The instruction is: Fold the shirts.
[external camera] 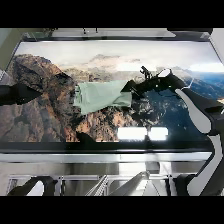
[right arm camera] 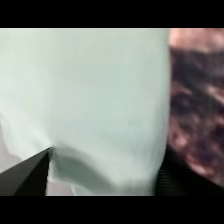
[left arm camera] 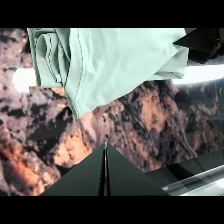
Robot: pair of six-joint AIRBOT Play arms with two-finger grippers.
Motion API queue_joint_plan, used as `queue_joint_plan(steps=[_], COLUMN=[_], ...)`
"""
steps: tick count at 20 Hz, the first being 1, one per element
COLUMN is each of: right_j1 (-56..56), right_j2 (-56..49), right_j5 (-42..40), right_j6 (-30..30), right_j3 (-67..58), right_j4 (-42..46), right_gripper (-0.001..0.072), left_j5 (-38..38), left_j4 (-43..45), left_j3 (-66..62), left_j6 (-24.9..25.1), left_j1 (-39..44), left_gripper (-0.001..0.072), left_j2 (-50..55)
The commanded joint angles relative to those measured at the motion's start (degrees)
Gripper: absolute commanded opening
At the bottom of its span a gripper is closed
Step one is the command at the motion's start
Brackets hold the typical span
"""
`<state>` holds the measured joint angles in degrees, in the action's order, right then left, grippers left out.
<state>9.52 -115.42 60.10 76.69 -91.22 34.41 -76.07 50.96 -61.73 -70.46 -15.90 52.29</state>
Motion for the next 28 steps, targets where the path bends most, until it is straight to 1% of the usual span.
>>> queue_joint_plan(steps=[1,3,5,7,9,10,12,14,15,16,17,19,21,25,27,28], right_j1=[2.75,3.93,4.39,3.98,2.08,0.37,-4.28,-11.21,-15.65,-20.26,-25.42,-34.8,-43.04,-56.37,-61.29,-63.14], right_j2=[-0.33,-0.31,0.46,3.89,9.94,13.79,21.57,27.85,29.75,30.42,30.38,30.27,30.16,30.18,30.21,30.4], right_j5=[-6.6,-7.91,-7.17,-7.17,-7.17,-7.17,-6.84,-2.67,0.72,3.89,7.1,10.23,13.2,26.08,32.68,34.77], right_j6=[-0.46,-0.42,-0.39,-0.17,1.22,3.41,9.86,17.16,18.36,18.38,19.69,22.47,23.12,23.28,25.77,25.81], right_j3=[-1.77,-4.02,-6.67,-7.93,-8.28,-8.52,-8.72,-10.05,-11.54,-13.46,-15.96,-19.56,-22.43,-24.81,-24.81,-24.81], right_j4=[-5.18,-5.75,-5.53,-4.33,0.57,5.25,16.7,27.61,30.95,31.85,31.82,31.71,30.77,31.04,34.47,36.3], right_gripper=[0.0329,0.0017,0.0014,0.0013,0.0013,0.0013,0.0013,0.0013,0.0013,0.0012,0.0012,0.0013,0.0013,0.0013,0.0013,0.0012], left_j5=[-0.02,-0.24,-0.94,-1.79,-2.03,-1.99,-2.01,-1.99,-1.97,-1.92,-1.9,-1.95,-1.92,-1.86,-1.38,-1.33], left_j4=[-0.02,0.0,0.02,0.09,0.07,0.04,0.04,0.04,0.04,0.07,0.04,0.04,0.0,0.0,0.0,0.0], left_j3=[0.04,0.04,0.04,0.04,0.04,0.04,0.04,0.04,0.04,0.04,0.04,0.07,0.04,0.07,0.07,0.07], left_j6=[-0.52,-0.55,-0.52,-0.52,-0.52,-0.52,-0.52,-0.52,-0.52,-0.5,-0.52,-0.52,-0.52,-0.52,-0.52,-0.52], left_j1=[-0.02,-0.02,-0.02,-0.02,-0.02,0.0,0.04,0.04,0.04,0.04,0.07,0.07,0.07,0.07,0.07,0.07], left_gripper=[0.0014,0.0014,0.0014,0.0014,0.0014,0.0014,0.0014,0.0014,0.0014,0.0014,0.0014,0.0014,0.0014,0.0014,0.0014,0.0014], left_j2=[-0.11,-0.11,-0.11,-0.11,-0.11,-0.11,-0.11,-0.11,-0.09,-0.09,-0.09,-0.09,-0.09,-0.09,-0.09,-0.09])
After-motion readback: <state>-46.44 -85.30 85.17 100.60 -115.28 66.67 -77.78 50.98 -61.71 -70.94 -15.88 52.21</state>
